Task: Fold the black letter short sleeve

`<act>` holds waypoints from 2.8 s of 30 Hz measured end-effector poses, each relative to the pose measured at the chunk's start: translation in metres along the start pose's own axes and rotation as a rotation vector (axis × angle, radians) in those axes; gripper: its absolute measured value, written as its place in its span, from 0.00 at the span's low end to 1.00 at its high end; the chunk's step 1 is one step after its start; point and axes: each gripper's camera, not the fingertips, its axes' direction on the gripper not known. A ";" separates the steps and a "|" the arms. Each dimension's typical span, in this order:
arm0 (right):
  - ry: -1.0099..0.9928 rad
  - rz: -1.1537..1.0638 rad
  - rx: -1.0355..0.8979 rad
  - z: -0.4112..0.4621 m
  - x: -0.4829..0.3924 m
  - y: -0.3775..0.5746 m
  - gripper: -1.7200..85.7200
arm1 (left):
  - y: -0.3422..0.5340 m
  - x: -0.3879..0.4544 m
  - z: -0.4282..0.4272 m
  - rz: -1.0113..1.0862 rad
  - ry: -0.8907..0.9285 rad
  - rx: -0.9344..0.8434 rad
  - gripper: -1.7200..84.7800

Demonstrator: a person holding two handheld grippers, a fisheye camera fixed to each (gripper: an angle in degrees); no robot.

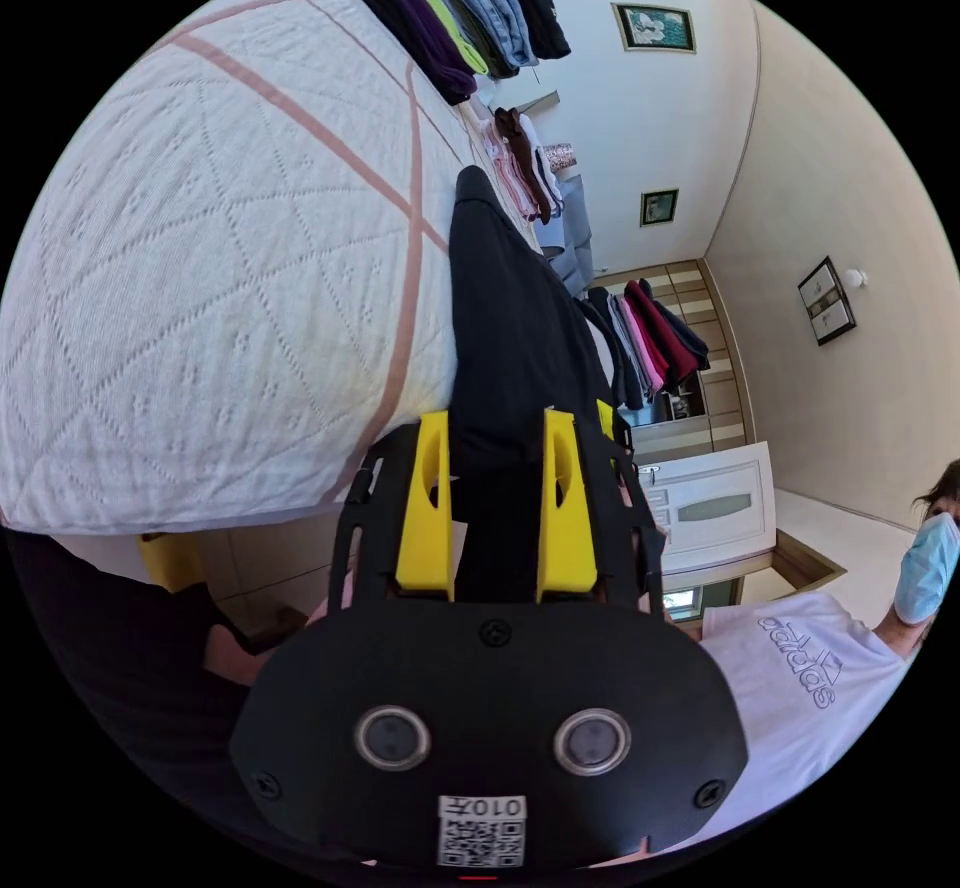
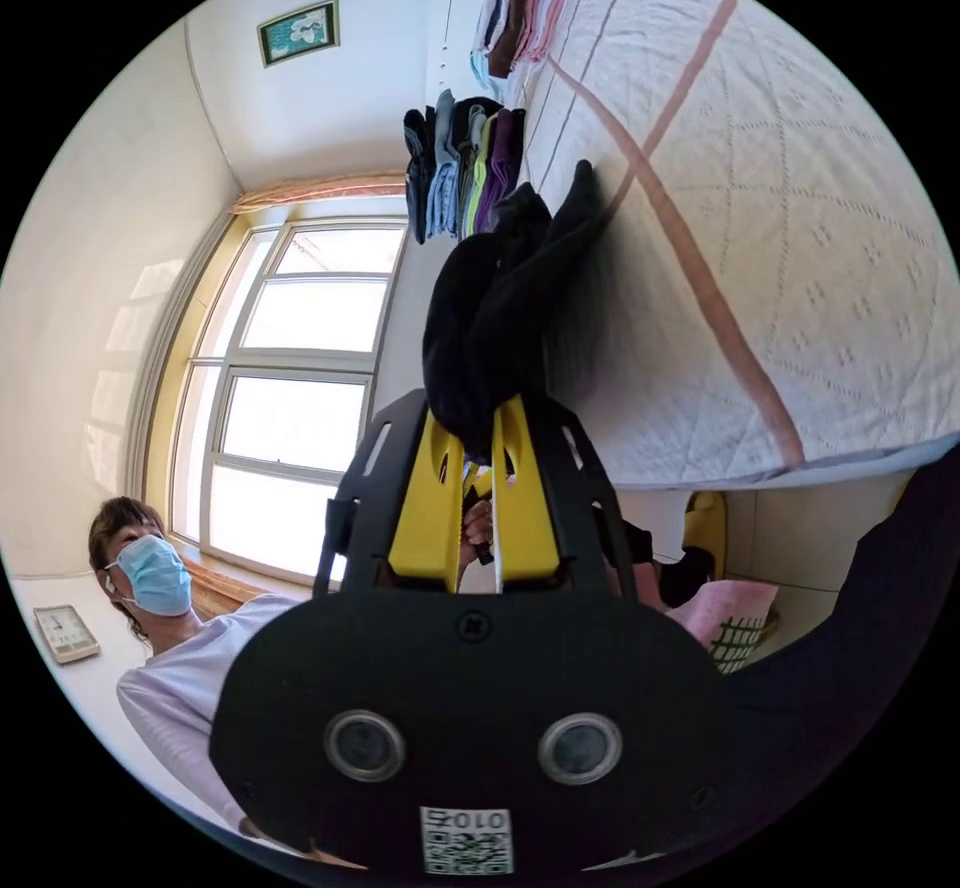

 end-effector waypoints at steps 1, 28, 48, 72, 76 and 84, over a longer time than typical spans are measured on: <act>0.021 0.001 -0.011 0.000 0.005 -0.001 0.09 | -0.002 0.007 -0.007 -0.002 -0.033 0.009 0.10; 0.224 -0.098 -0.023 0.013 0.042 -0.017 0.07 | 0.006 0.223 -0.144 0.163 0.034 0.018 0.04; 0.170 -0.597 -0.329 0.161 -0.140 -0.010 0.08 | 0.105 0.431 -0.408 0.428 0.055 0.325 0.04; 0.069 -0.840 -0.453 0.613 -0.217 -0.049 0.08 | -0.038 0.416 -0.772 0.397 -0.309 0.404 0.04; 0.302 -0.859 -0.427 0.741 -0.154 -0.012 0.09 | -0.101 0.299 -0.789 0.008 -0.587 0.260 0.04; 0.333 -0.420 -0.594 0.820 -0.022 0.018 0.08 | -0.089 0.176 -0.725 -0.230 -0.777 0.291 0.03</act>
